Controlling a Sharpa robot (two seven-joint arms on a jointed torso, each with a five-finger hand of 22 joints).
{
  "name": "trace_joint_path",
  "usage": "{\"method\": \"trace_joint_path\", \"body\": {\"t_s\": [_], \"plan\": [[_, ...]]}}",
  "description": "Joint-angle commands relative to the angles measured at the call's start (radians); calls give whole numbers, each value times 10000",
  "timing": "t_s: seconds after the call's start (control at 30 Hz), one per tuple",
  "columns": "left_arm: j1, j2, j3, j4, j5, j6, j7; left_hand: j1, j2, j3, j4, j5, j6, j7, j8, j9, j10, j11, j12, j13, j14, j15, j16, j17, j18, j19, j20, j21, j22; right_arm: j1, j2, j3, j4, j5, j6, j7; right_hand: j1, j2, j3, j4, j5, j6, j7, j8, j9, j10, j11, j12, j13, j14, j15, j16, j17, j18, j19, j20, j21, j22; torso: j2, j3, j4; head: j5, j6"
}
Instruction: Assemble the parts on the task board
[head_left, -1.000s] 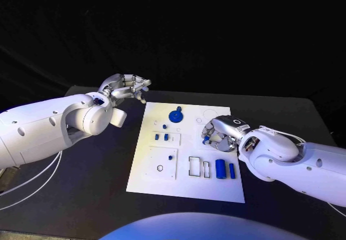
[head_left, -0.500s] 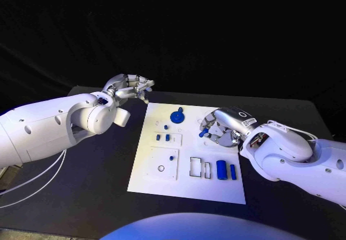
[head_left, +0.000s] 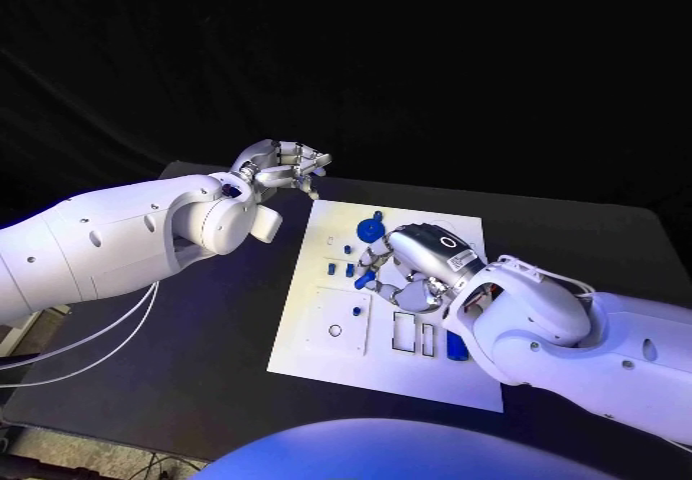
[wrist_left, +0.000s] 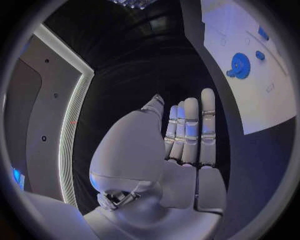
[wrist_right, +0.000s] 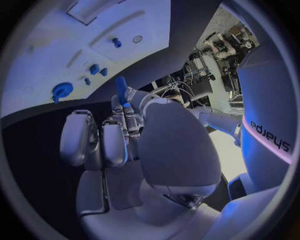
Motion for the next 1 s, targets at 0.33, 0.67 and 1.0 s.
{"method": "trace_joint_path", "body": {"t_s": [0.33, 0.67, 1.0], "plan": [[6, 269, 6, -103, -102, 170, -66, 133, -27, 65, -1, 11, 6, 24, -33, -18, 54, -14, -66, -20, -10, -9, -67, -20, 149, 72, 9, -47, -21, -1016, 1090, -57, -812, -323, 489, 526, -115, -15, 151, -125, 119, -133, 35, 78, 779, 380, -273, -49, 107, 127, -80, 57, -15, -105, 36, -7, -41, 1558, 12, -6, 25, 552, 47], [7, 360, 6, -117, -171, 222, -97, 105, -52, 79, 13, 5, 7, 29, -33, -26, 58, -9, -66, -30, -4, -6, -72, -25, 148, 83, 8, -60, -31, -1231, 1309, -76, -1137, -617, 1003, 454, -235, -110, 135, -206, 163, -169, 36, 110, 839, 393, -266, -78, 126, 127, -71, 64, -14, -106, 32, -1, -42, 1570, 12, 9, 5, 818, 15], [7, 368, 6, -114, -175, 267, -99, 105, -52, 79, 13, 5, 7, 29, -33, -26, 58, -9, -66, -30, -4, -6, -72, -25, 148, 83, 8, -60, -31, -1285, 1387, -78, -1331, -750, 1238, 135, -281, -119, 142, -226, 208, -182, 34, 117, 857, 394, -266, -91, 132, 123, -70, 58, -29, -98, 20, 1, -81, 1565, 15, 7, 13, 907, -64]]}}
